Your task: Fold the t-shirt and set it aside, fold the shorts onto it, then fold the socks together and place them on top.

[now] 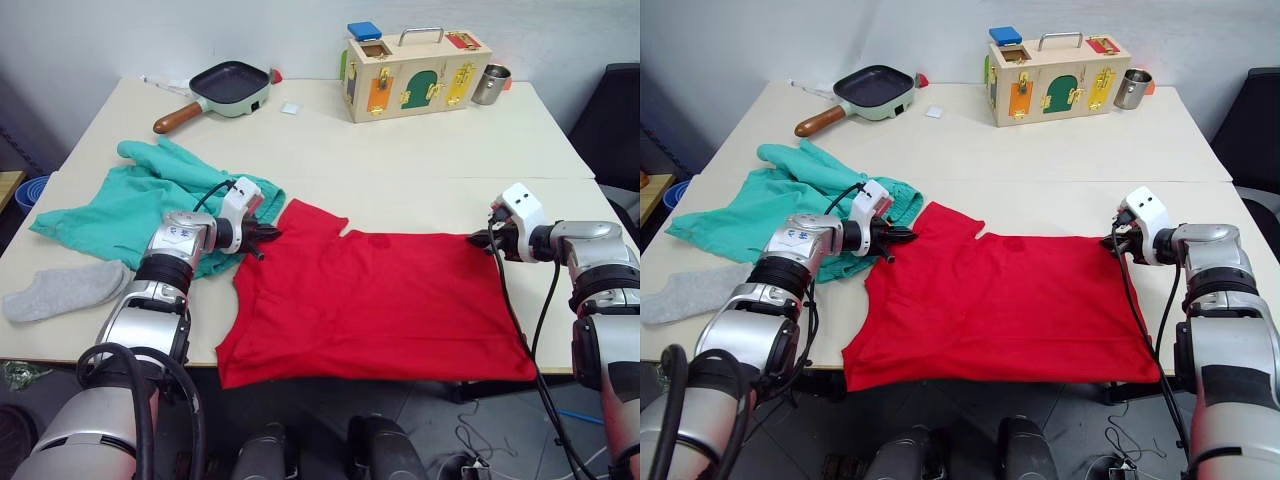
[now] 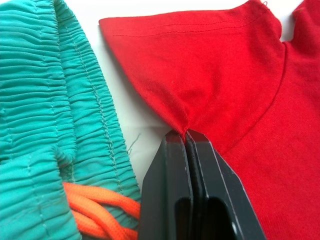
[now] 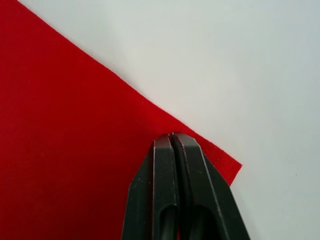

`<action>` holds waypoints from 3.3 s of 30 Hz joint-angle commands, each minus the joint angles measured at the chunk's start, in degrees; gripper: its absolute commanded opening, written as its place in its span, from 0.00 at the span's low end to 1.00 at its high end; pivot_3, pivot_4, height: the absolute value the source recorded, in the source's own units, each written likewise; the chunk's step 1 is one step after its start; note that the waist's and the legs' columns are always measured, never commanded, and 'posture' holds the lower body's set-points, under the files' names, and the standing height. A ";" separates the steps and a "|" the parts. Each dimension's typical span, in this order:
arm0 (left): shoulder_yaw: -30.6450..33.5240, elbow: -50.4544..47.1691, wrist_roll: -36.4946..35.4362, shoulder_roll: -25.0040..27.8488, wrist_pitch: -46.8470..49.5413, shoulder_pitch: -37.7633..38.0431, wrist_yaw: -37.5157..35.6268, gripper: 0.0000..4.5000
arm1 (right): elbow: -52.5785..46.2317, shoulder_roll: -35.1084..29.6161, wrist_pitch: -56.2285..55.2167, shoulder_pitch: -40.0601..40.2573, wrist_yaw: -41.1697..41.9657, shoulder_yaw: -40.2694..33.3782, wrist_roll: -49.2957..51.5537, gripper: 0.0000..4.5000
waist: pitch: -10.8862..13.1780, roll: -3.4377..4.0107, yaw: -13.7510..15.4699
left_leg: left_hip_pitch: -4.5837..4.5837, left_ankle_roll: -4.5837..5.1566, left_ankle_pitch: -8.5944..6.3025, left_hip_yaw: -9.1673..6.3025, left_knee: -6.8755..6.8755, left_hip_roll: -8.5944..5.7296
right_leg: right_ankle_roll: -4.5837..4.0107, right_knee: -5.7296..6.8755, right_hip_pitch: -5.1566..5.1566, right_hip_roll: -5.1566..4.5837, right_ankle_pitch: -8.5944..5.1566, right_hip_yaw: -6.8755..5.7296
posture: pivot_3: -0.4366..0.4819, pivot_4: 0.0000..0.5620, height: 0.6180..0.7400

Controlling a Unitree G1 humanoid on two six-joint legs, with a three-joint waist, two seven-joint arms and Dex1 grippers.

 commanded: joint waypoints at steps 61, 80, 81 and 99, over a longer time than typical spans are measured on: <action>4.86 -14.76 -1.65 2.34 -5.34 8.62 -6.49 0.00 | 3.33 1.10 1.52 -4.19 -1.57 0.63 -6.05 0.28 | -0.01 -0.01 -0.39 | -0.69 0.08 0.05 -0.01 0.38 -0.01 | 0.01 0.49 -0.73 -0.01 0.01 0.01 | 0.48 0.27 1.00; 5.54 -20.38 -3.43 5.19 -1.34 10.16 -9.06 0.00 | 1.32 -4.12 0.94 -5.67 6.05 -2.80 -2.67 0.01 | -0.01 -0.01 -0.39 | -0.71 0.08 0.05 -0.01 0.38 -0.02 | 0.01 0.49 -0.74 -0.01 0.01 0.01 | 0.48 0.27 1.00; 5.54 -20.81 -3.54 5.44 -1.20 10.48 -9.18 0.00 | 1.21 -4.33 0.95 -5.53 6.59 -2.82 -2.58 0.01 | -0.01 -0.01 -0.39 | -0.70 0.08 0.05 -0.01 0.38 -0.02 | 0.01 0.50 -0.74 -0.01 0.01 0.02 | 0.48 0.27 1.00; 6.74 -33.57 -7.21 8.01 4.07 17.39 -9.29 0.00 | -3.93 -8.68 0.69 0.58 20.90 -5.82 3.94 0.01 | -0.01 -0.01 0.03 | -0.70 0.08 0.05 -0.01 0.41 -0.02 | 0.01 0.50 -0.73 -0.03 0.01 0.04 | 0.48 0.27 1.00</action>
